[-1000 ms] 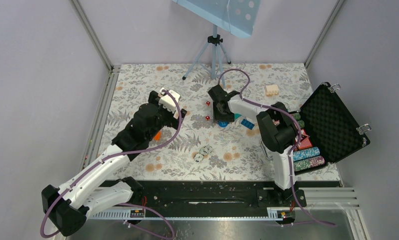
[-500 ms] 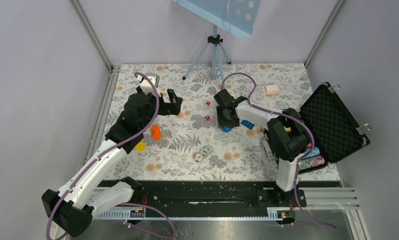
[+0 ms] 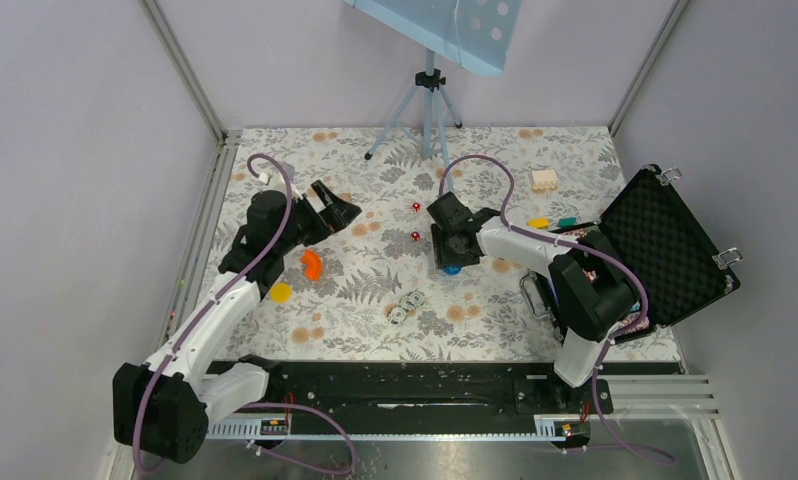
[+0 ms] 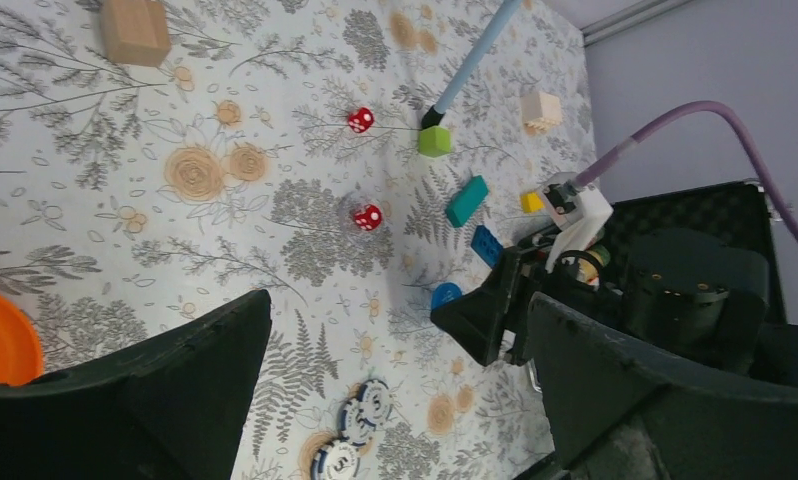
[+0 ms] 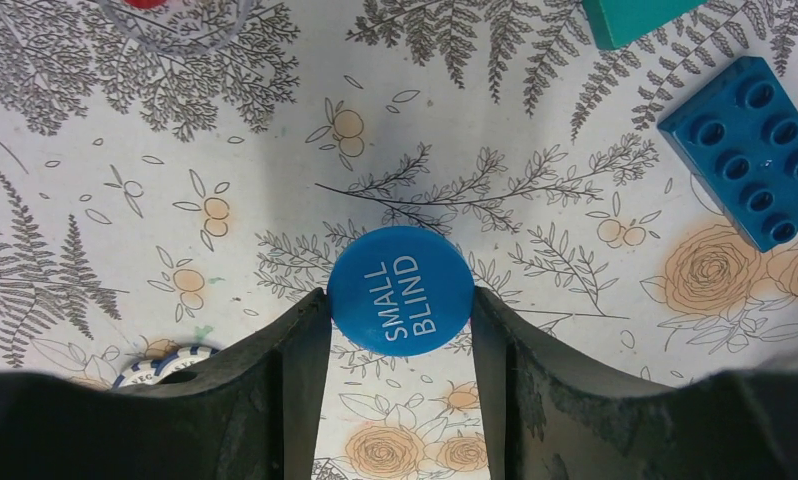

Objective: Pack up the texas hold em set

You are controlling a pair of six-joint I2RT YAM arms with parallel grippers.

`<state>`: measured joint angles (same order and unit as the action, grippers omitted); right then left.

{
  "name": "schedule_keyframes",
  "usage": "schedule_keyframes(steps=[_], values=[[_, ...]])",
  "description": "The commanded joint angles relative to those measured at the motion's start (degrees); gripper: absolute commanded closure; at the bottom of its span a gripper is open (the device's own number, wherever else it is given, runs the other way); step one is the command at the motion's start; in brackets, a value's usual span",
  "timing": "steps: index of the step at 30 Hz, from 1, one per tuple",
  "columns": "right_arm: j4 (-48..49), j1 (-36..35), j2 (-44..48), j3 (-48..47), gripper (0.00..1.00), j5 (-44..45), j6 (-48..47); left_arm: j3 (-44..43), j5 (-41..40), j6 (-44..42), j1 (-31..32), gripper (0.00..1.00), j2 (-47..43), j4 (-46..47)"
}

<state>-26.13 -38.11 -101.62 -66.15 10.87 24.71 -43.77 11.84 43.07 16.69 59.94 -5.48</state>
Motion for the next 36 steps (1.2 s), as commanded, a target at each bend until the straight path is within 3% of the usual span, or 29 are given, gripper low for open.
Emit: schedule_keyframes(steps=[1, 7, 13, 23, 28, 36], values=[[1.8, -1.0, 2.6, -0.1, 0.53, 0.8, -0.4, -0.9, 7.8, 3.4, -1.8, 0.01, -0.7, 6.9], [1.8, -1.9, 2.8, -1.4, 0.53, 0.6, -1.4, 3.2, 17.5, 8.6, -6.8, 0.01, 1.6, 17.5], [0.3, -2.9, 3.4, -2.9, 0.53, 1.5, -3.2, -2.0, 29.4, 9.8, -8.1, 0.02, 11.2, 14.9], [-1.9, -5.0, 5.0, -5.8, 0.53, 2.0, -6.2, -0.8, 33.3, 17.4, -8.4, 0.11, 18.8, 16.8], [-4.0, -6.7, 6.0, -8.7, 0.54, 2.6, -7.6, 1.7, 34.9, 21.6, -8.2, 0.17, 22.8, 24.0], [-5.7, -9.5, 7.0, -13.0, 0.54, 1.7, -8.7, 1.4, 35.3, 21.2, -4.9, 0.18, 25.6, 25.3]])
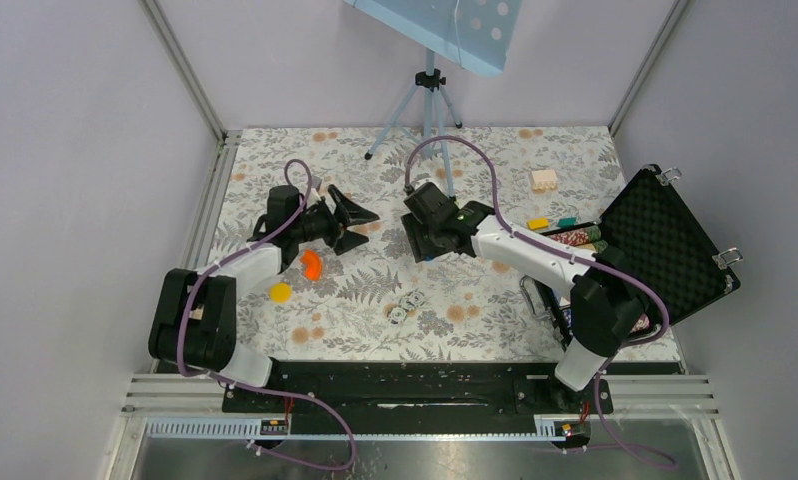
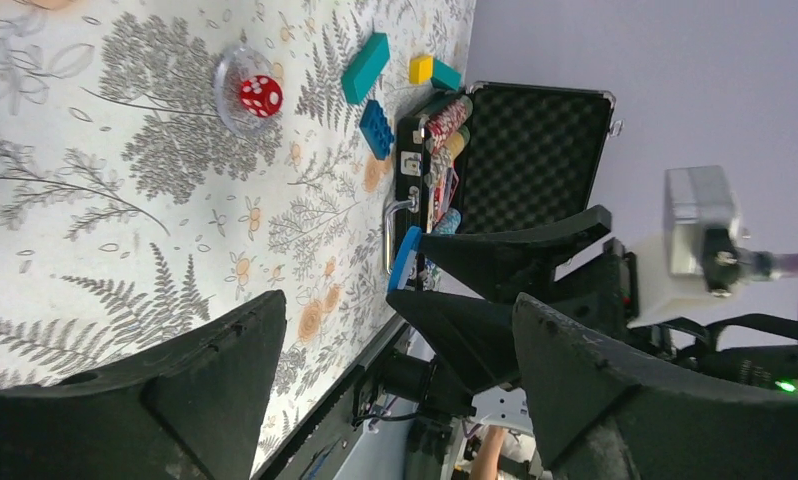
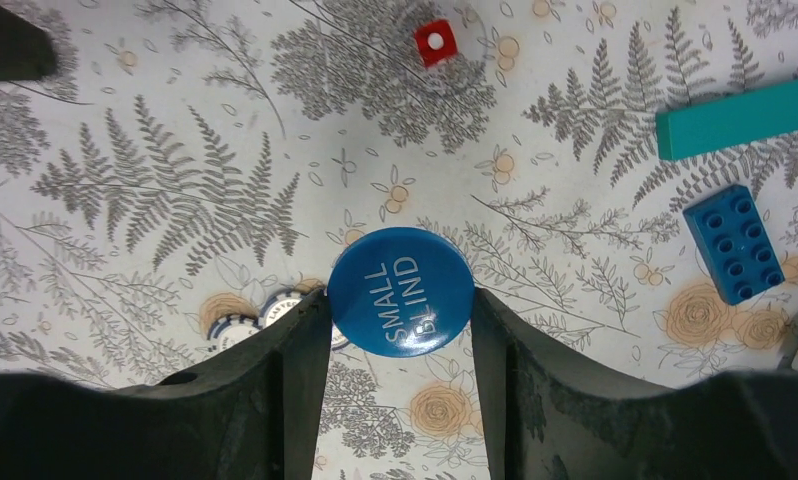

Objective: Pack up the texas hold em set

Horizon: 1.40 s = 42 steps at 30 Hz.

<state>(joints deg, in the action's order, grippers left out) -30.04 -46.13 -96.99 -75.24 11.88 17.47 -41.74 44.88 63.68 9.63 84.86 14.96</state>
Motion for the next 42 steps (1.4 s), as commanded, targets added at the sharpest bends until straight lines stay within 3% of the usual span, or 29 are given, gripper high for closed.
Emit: schedule_keyframes(steps=[1, 17, 23, 38, 42], values=[[-1.9, -1.8, 2.3, -4.5, 0.54, 0.6, -1.6, -0.8, 2.2, 0.5, 2.8, 0.18, 0.9, 4.9], [-2.3, -5.8, 1.1, -8.8, 0.54, -0.5, -3.6, -1.2, 3.5, 3.3, 9.1, 0.22, 5.6, 10.7], [-2.4, -6.1, 1.1, -9.2, 0.54, -0.6, -4.0, -1.7, 4.2, 3.7, 10.4, 0.34, 6.8, 12.3], [-2.4, -6.3, 1.2, -9.4, 0.54, -1.4, -5.4, -2.9, 5.0, 6.1, 12.9, 0.48, 8.2, 16.3], [-2.4, -6.4, 1.2, -9.2, 0.54, -1.2, -5.5, -3.1, 5.4, 6.5, 13.4, 0.56, 8.1, 17.2]])
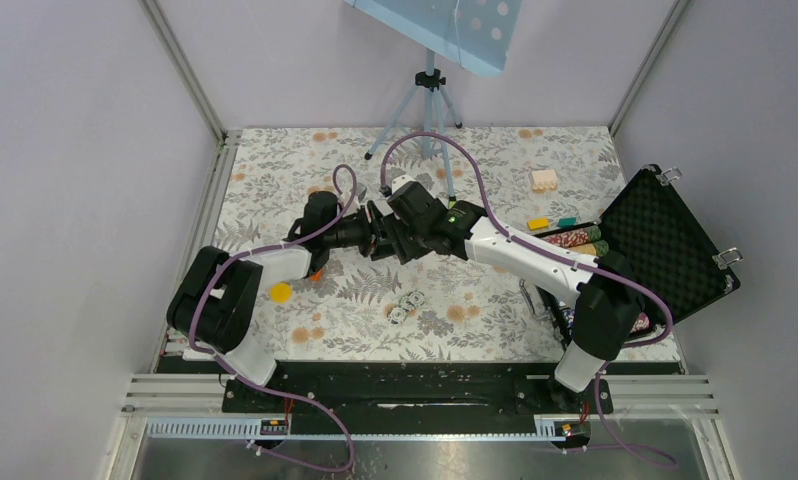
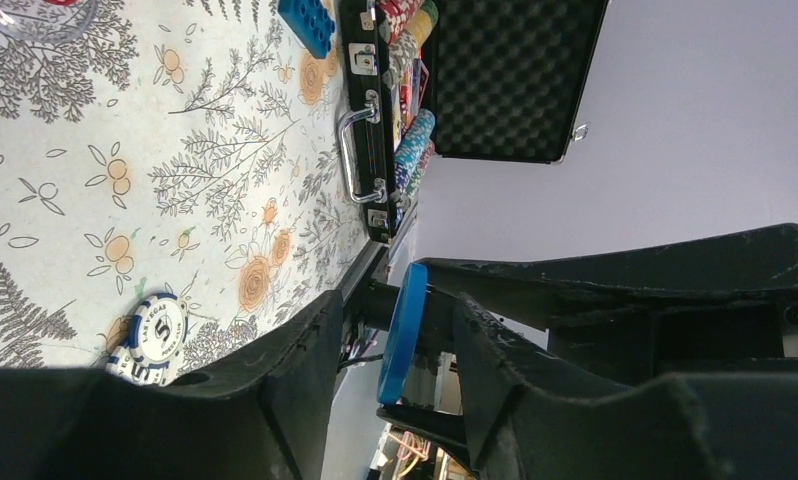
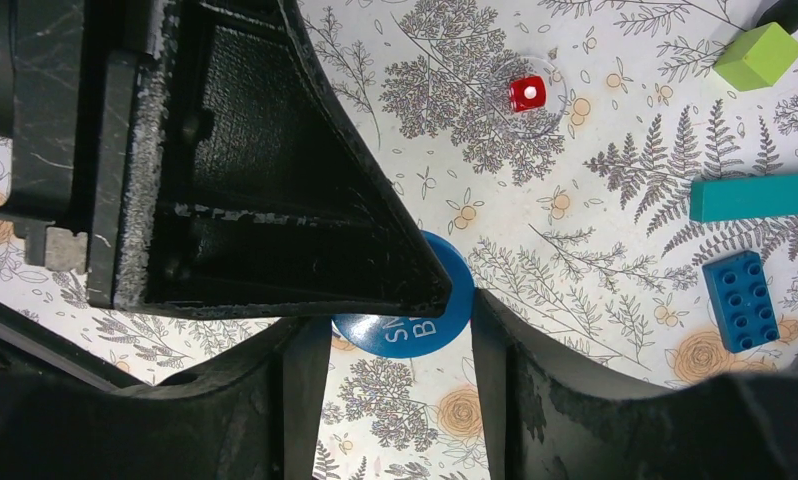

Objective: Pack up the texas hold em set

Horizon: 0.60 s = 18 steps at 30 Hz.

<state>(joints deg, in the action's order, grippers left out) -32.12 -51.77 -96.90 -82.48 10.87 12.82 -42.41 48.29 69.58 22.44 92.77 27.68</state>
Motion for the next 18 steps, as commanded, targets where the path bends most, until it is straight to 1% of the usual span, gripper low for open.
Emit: schedule_keyframes(steps=[1, 6, 8, 15, 18], values=[[-0.3, -0.8, 1.1, -2.0, 0.54, -0.2, -0.9, -2.4, 2.1, 0.7, 0.6, 0.59, 0.2, 4.5], [-0.4, -0.9, 1.2, -1.9, 0.54, 0.0, -1.0, -2.2, 2.5, 1.2, 0.9, 0.7, 0.1, 5.6], [-0.4, -0.9, 1.2, -1.7, 0.54, 0.1, -1.1, -2.1, 2.5, 1.3, 1.0, 0.79, 0.2, 6.0], [-0.3, -1.0, 1.9, -1.1, 0.54, 0.6, -1.6, -2.8, 2.6, 1.2, 1.8, 1.0, 0.6, 6.0], [-0.3, -1.0, 2.6, -0.8, 0.52, 1.1, -1.7, -2.9, 2.6, 1.1, 2.1, 1.0, 0.5, 6.0]])
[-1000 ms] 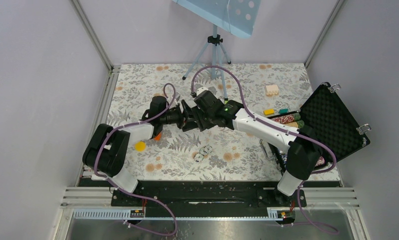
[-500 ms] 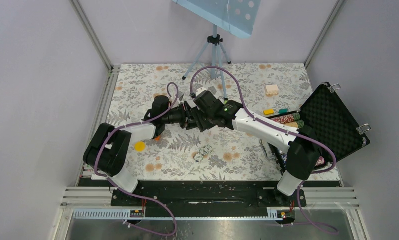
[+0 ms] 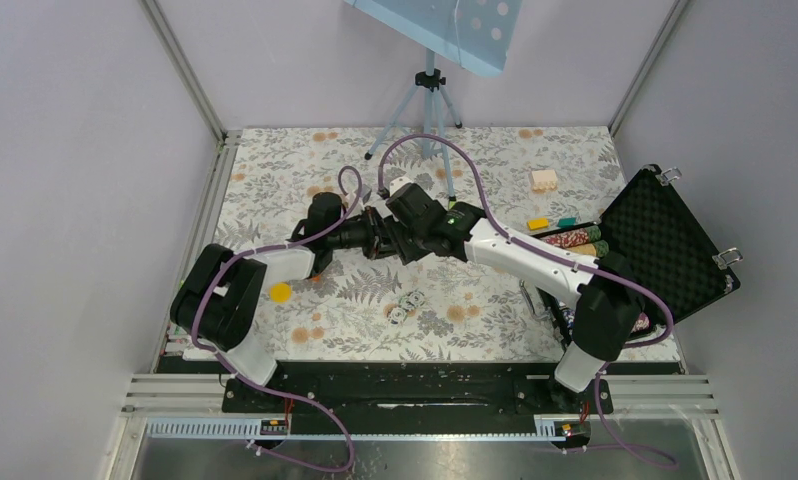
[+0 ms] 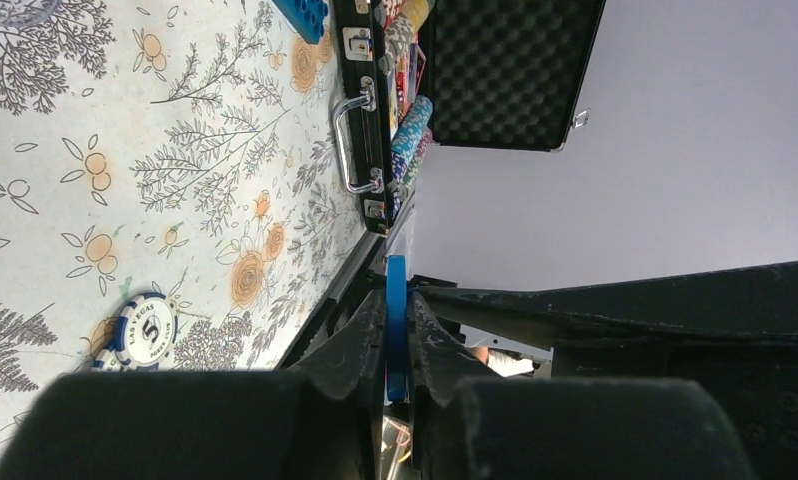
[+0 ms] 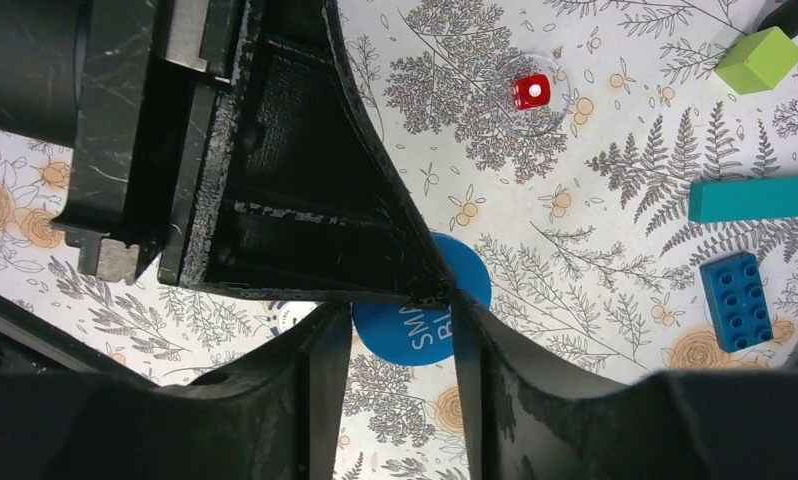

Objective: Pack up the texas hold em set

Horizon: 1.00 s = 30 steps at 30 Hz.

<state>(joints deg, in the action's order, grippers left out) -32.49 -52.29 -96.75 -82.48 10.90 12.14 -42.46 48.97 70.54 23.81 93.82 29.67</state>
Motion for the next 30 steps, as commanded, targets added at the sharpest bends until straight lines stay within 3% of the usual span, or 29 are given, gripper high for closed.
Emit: schedule_keyframes(steps=[1, 5, 8, 12, 16, 22, 30], values=[[0.1, -0.5, 3.0, -0.5, 0.48, 1.2, -0.8, -2.9, 2.0, 0.0, 0.8, 1.0, -0.5, 4.1], [1.0, -0.5, 7.4, 2.0, 0.3, 2.2, 0.5, -2.4, 2.5, 0.3, 0.7, 1.0, -1.2, 7.5], [3.6, -0.5, 12.9, 5.9, 0.22, 4.8, 2.4, -0.8, 2.1, 3.4, 0.7, 1.0, -2.5, 15.4], [6.0, 0.3, 19.5, 10.0, 0.2, 5.5, 7.6, 2.8, -1.4, 11.4, 0.5, 1.0, -3.4, 30.5], [11.4, 2.9, 24.6, 14.9, 0.23, -1.7, 15.0, 5.3, -4.3, 22.6, 0.5, 1.0, -1.1, 51.5], [22.9, 10.4, 27.3, 21.6, 0.28, -19.1, 24.8, 6.1, -5.6, 22.1, 0.9, 1.0, -4.7, 51.4], [30.3, 12.9, 28.7, 24.7, 0.33, -25.2, 29.0, 6.1, -5.6, 19.1, 1.0, 1.0, -6.7, 47.1]])
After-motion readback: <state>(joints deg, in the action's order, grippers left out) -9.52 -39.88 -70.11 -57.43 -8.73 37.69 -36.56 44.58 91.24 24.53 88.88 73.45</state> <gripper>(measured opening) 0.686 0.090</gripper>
